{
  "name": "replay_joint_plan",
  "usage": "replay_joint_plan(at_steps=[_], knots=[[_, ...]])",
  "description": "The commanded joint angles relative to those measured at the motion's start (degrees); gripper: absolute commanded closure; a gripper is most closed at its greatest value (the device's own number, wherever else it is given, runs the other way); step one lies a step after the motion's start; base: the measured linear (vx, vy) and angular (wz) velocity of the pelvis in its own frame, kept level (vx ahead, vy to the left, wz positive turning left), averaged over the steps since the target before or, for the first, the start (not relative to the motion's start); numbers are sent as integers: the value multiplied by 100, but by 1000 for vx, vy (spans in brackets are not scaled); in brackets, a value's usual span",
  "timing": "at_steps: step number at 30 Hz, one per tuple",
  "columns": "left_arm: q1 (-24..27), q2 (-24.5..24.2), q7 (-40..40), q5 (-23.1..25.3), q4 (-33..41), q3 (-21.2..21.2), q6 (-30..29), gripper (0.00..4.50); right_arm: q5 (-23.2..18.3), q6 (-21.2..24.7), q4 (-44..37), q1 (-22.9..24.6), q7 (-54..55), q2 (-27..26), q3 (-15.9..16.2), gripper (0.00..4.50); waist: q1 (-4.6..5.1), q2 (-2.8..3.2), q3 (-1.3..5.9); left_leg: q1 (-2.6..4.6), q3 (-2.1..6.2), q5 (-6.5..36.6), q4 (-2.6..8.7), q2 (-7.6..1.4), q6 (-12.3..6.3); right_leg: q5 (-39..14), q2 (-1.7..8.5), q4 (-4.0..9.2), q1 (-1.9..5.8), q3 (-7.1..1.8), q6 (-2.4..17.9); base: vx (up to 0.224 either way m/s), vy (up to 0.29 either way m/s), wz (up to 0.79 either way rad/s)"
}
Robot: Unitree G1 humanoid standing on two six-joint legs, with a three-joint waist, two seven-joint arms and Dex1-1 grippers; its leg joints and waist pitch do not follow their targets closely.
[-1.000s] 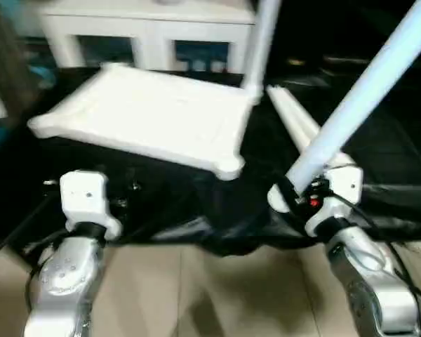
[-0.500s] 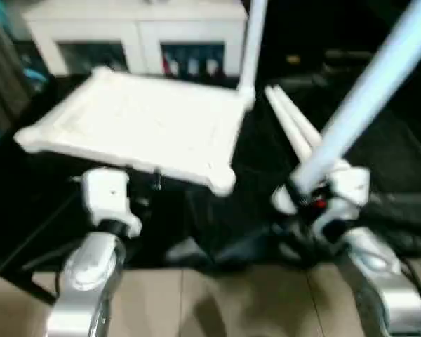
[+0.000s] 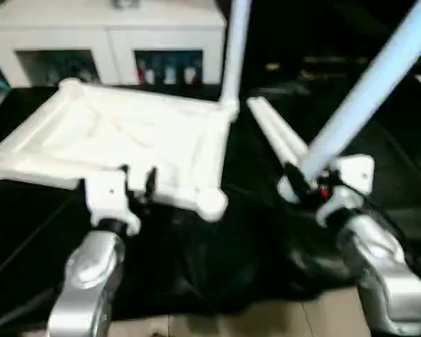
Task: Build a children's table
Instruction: Move to table
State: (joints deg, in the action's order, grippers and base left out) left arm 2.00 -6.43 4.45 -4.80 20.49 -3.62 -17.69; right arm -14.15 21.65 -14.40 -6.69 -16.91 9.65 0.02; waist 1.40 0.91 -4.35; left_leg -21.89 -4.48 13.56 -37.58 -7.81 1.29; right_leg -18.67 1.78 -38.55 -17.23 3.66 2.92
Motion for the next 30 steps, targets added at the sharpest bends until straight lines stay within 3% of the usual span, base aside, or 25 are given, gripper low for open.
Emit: replay_joint_plan(at_steps=[1,2,3,4,5,6,7,8,9,10,11,12,13,14,15,16,17,19,20,21,22,23,24,27,30], knots=[[-29,80,-42,33,77,125,-16,149,-31,7,39,-6,-127,163,-68,260,178,195,329,838,759,851,747,-904,-2067,-179,184,-290,-636,-51,-283,147,27,7],[-32,69,-49,40,79,125,-19,149,4,-9,63,-21,-190,188,-13,260,165,150,305,819,706,590,734,-899,-2307,-34,224,-312,-700,-74,-410,113,13,1],[-41,64,-51,35,73,121,-17,149,26,-21,77,-28,-215,197,14,260,150,68,310,773,550,306,740,-833,-2564,247,288,-286,-762,-116,-530,84,-12,-2],[-55,63,-56,27,70,117,-24,149,35,-9,85,-24,-233,203,35,260,128,2,292,699,445,349,759,-772,-2533,399,330,-172,-723,-160,-483,84,-12,-2],[-59,63,-57,24,69,115,-26,149,35,-5,87,-24,-236,204,39,260,19,-209,235,387,31,1241,683,-377,-1933,433,527,488,-430,-393,-223,48,-70,2],[-76,52,-50,31,59,112,-29,149,43,-12,101,-26,-237,196,43,260,-203,-400,244,-39,-238,1219,-87,154,-1372,-1524,1101,1057,163,-1008,20,47,-86,2],[-97,42,-41,35,52,110,-35,149,36,-17,118,-28,-225,173,27,260,-282,-396,285,-92,-158,812,-283,97,-1116,-2309,1275,1159,266,-1115,252,47,-86,2],[-107,40,-38,34,51,111,-39,149,25,-17,124,-28,-215,159,11,260,-307,-345,274,-305,-42,321,-381,29,-719,-2783,1249,1108,414,-1071,548,84,-48,-6],[-154,37,-41,43,43,113,-89,149,-30,-13,129,-23,-184,134,-42,260,-321,-249,209,-297,-15,113,-223,-33,-534,-2688,1062,1108,335,-907,869,90,-15,-3],[-170,38,-42,48,40,113,-109,149,-47,-16,128,-21,-180,135,-53,260,-309,-223,192,-269,-28,47,-68,-71,-513,-2569,938,1103,330,-775,994,90,-15,-3],[-190,43,-8,7,41,106,-110,149,-79,-7,123,-22,-187,138,-73,260,-304,2,238,-47,-94,-124,342,-171,-492,-2063,630,1040,263,-439,1093,85,38,4],[-206,35,8,6,38,114,-110,149,-98,-6,123,-21,-200,150,-94,260,-127,106,204,109,75,473,676,-417,-561,-1323,290,796,65,-182,878,111,88,4],[-226,22,23,1,17,114,-99,149,-104,-7,133,-27,-222,160,-119,260,-41,222,406,522,300,-207,596,-617,-968,105,224,410,-241,-104,807,111,88,4],[-240,14,30,-2,-25,107,-74,149,-98,-15,146,-33,-241,181,-145,260,-24,271,396,565,380,-800,520,-671,-1211,635,264,296,-380,-131,742,130,90,4],[-240,14,30,-2,-25,107,-74,149,-98,-15,146,-33,-241,181,-145,260,7,225,446,550,418,-1820,413,-683,-1516,1213,326,255,-415,-161,644,106,71,1],[-253,2,24,14,-49,97,-84,149,-92,-13,157,-45,-238,194,-157,260,-86,219,464,473,369,-3399,225,-598,-1809,1998,469,248,-448,-273,543,106,71,1],[-280,14,29,-37,-69,66,-123,149,-101,-5,160,-71,-231,232,-197,260,-193,101,529,141,157,-4532,114,-240,-1450,3755,528,215,-167,-441,548,69,58,-2],[-298,19,27,-82,-76,48,-174,149,-128,21,147,-83,-225,231,-233,260,-241,127,567,99,114,-4196,159,-197,-1134,4047,490,212,-100,-407,593,0,0,0],[-355,2,40,-105,-150,36,-206,149,-154,46,141,-107,-211,217,-281,260,-243,129,504,39,88,-3513,235,-242,-890,3782,495,260,-110,-389,691,0,0,0],[-366,-1,44,-105,-169,36,-210,149,-156,46,144,-109,-212,214,-287,260,-236,112,393,4,37,-2240,345,-302,-712,2913,551,382,-126,-390,872,-53,-4,-1],[-397,-14,57,-99,-224,37,-213,149,-156,44,154,-115,-211,206,-298,260,-227,94,351,-5,19,-1486,405,-330,-657,2374,586,439,-107,-400,977,-53,-4,-1],[-435,-23,60,-76,-291,35,-200,149,-143,23,180,-118,-205,200,-299,260,-217,57,284,-4,2,-262,510,-381,-536,1442,648,526,-67,-428,1138,-72,-16,-2],[-476,-35,56,-46,-348,39,-204,149,-161,29,201,-115,-178,169,-315,260,-212,79,252,36,-4,471,566,-416,-433,802,659,575,-85,-452,1210,-89,-26,2],[-658,-55,18,20,-458,48,-348,149,-180,26,272,-144,-97,88,-289,260,-194,38,179,87,-118,1349,663,-429,-155,-519,651,704,-165,-490,1034,-85,-28,1],[-925,-177,478,-210,-685,159,-301,149,-256,56,287,-277,-124,16,-247,260,-178,27,178,96,-136,1537,703,-422,91,-1185,639,761,-230,-513,735,-50,-17,0]])
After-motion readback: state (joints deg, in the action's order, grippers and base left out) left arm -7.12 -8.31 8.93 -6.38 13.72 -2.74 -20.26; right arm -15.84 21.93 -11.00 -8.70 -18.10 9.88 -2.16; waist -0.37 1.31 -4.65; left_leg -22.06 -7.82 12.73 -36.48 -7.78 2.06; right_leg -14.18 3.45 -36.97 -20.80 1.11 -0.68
